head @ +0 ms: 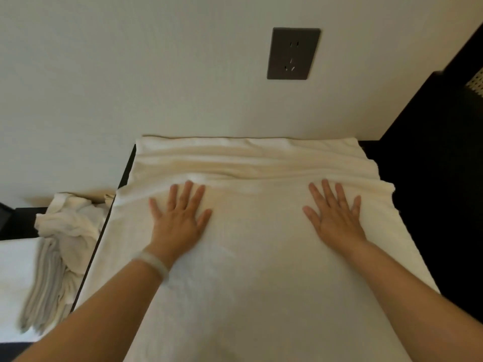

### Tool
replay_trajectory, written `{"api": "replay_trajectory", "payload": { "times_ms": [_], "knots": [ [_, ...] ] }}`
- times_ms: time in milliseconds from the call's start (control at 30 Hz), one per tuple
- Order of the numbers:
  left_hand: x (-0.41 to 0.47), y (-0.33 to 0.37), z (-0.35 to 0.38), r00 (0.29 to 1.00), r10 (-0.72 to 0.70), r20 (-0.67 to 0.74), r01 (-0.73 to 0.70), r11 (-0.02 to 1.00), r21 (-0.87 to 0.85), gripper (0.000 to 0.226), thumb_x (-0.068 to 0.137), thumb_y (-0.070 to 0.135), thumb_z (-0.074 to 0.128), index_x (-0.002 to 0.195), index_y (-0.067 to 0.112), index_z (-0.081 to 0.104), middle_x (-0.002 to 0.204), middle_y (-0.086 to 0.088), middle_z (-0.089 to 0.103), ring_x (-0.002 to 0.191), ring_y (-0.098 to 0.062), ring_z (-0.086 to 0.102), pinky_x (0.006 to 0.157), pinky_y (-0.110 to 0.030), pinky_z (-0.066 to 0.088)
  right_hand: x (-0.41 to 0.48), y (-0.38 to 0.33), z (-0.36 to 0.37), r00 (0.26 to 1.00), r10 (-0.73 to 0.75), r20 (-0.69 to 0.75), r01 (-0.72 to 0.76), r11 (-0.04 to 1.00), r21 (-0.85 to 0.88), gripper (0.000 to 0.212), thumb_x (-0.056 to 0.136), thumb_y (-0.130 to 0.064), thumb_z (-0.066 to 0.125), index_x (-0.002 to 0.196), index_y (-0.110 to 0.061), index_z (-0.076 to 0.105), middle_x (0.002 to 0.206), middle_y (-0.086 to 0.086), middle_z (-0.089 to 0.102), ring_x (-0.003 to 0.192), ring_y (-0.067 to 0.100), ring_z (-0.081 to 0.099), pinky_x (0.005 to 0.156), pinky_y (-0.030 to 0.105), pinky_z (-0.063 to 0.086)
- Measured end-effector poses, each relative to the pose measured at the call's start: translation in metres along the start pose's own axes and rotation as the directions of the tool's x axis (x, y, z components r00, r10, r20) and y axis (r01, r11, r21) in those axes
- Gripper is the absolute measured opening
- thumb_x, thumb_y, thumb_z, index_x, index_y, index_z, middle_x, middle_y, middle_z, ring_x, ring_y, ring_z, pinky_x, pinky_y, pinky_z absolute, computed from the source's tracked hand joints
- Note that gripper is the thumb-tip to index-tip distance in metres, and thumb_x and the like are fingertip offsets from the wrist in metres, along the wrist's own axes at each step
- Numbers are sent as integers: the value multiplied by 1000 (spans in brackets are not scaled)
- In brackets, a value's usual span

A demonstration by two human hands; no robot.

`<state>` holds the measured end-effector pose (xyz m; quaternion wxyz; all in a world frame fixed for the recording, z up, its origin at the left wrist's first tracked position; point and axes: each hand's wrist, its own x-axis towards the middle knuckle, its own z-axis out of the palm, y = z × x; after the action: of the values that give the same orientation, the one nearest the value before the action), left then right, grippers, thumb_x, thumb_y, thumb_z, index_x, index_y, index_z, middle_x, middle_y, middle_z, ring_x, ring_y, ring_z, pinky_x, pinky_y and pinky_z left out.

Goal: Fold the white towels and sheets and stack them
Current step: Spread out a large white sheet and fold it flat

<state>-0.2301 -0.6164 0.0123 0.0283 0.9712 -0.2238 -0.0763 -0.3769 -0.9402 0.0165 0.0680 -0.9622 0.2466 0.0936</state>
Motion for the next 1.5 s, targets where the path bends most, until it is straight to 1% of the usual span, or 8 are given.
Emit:
{"api": "replay_trajectory", "payload": {
  "times_ms": [167, 400, 500, 667, 867, 1067, 1200, 1500],
  "knots": [
    [38, 13, -25, 997, -14, 74, 15, 1000, -24, 66, 98, 61, 7, 155, 34, -12, 163, 7, -20, 150, -25, -18, 116, -64, -5, 30, -33, -29, 995, 69, 70, -71, 997, 37, 66, 101, -58, 16, 158, -30, -5, 165, -1, -15, 151, 24, -17, 117, 61, -10],
    [-67, 46, 13, 956, 292, -6, -292, 956, 31, 66, 94, 63, 3, 155, 40, 2, 164, 9, -5, 152, -20, -4, 118, -59, -2, -80, -93, 29, 931, -352, -97, 351, 936, -28, 67, 97, -56, 17, 156, -26, 19, 164, -1, 11, 152, 23, 12, 122, 50, -1],
    [-70, 1, 9, 988, 146, -44, -144, 989, 40, 68, 90, 63, -4, 154, 39, -8, 163, 11, -11, 151, -16, -11, 120, -52, -7, -74, -35, 26, 968, -209, -140, 209, 978, -12, 62, 102, -53, 11, 158, -26, 8, 164, -4, 0, 152, 15, 1, 123, 39, -6],
    [-68, -23, -4, 989, -148, -3, 148, 985, -86, 64, 99, 58, 5, 156, 33, -6, 165, 4, -11, 151, -20, -14, 120, -54, -5, -58, 5, 4, 982, 177, -66, -175, 984, 40, 66, 102, -52, 15, 158, -23, -1, 166, 2, -5, 152, 18, -7, 122, 48, -4],
    [-112, 65, 15, 965, 262, -3, -262, 965, -20, 65, 94, 62, 2, 155, 40, -1, 163, 9, -9, 152, -23, -6, 117, -63, 0, -101, -86, 30, 968, -246, -51, 245, 969, -26, 65, 99, -58, 19, 157, -33, 5, 164, -7, -5, 153, 18, -4, 118, 52, -13],
    [-107, -20, 15, 998, -28, -55, 28, 1000, 7, 69, 85, 68, -10, 150, 46, -18, 161, 17, -19, 148, -14, -21, 117, -60, -7, -88, 45, 20, 989, 119, -90, -119, 993, 10, 68, 82, -77, -5, 146, -58, -15, 163, -18, -13, 150, 11, -14, 115, 64, -7],
    [-108, -18, 12, 998, -57, -21, 57, 998, 6, 69, 83, 68, -13, 148, 46, -23, 160, 18, -22, 147, -13, -22, 116, -60, -8, -77, 64, 14, 991, 132, -23, -132, 991, 9, 65, 78, -88, -2, 134, -68, -27, 155, -25, -25, 148, 12, -21, 108, 72, -12],
    [-150, -22, 6, 1000, 5, -16, -6, 996, -86, 74, 79, 76, -16, 148, 48, -21, 158, 19, -26, 146, -14, -28, 119, -57, -6, -128, 13, 8, 995, 83, -46, -79, 993, 89, 75, 78, -75, -6, 146, -48, -24, 159, -15, -26, 149, 17, -23, 118, 61, -4]
  ]
}}
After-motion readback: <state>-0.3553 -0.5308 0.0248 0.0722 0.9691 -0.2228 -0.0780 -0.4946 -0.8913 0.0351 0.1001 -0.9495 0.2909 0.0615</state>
